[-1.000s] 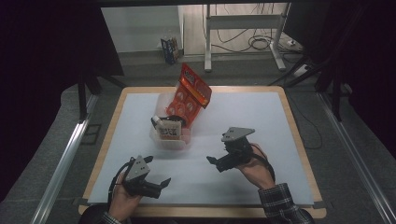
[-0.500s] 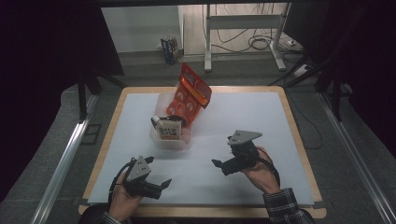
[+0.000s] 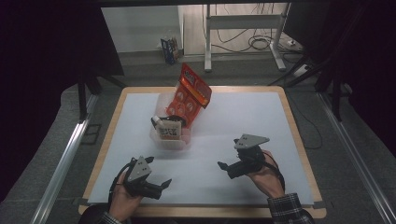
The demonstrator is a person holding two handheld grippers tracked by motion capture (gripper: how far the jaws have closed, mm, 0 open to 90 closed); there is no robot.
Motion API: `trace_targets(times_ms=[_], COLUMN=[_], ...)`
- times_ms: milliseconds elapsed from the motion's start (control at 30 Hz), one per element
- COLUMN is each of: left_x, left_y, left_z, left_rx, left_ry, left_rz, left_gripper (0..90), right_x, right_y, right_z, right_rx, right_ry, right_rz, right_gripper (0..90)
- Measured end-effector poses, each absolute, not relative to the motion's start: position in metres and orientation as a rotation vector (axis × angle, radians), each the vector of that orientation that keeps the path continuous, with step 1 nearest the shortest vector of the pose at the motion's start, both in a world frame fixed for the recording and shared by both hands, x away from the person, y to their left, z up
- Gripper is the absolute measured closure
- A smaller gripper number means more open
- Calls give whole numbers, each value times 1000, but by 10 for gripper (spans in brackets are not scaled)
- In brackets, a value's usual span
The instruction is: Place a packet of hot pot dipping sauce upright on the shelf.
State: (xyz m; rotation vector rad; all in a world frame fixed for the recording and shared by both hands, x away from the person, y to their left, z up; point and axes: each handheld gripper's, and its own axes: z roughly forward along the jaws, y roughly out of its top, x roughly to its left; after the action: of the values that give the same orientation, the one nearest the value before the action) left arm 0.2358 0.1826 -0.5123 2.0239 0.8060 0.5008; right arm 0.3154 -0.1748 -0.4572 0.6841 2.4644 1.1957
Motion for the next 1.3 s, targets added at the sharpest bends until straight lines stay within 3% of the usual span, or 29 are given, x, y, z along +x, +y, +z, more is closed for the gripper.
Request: trace_targets(times_ms=[1300], left_x=[237], left_y=[180], left_z=[-515], left_rx=[2059], left_ry=[811], left_rz=[514], left_gripper=[0], right_x=[296], right_y=[-243], right_z=[-476], right_rx=[857], right_ry=[2355], right_rz=[1100], right_gripper=[0])
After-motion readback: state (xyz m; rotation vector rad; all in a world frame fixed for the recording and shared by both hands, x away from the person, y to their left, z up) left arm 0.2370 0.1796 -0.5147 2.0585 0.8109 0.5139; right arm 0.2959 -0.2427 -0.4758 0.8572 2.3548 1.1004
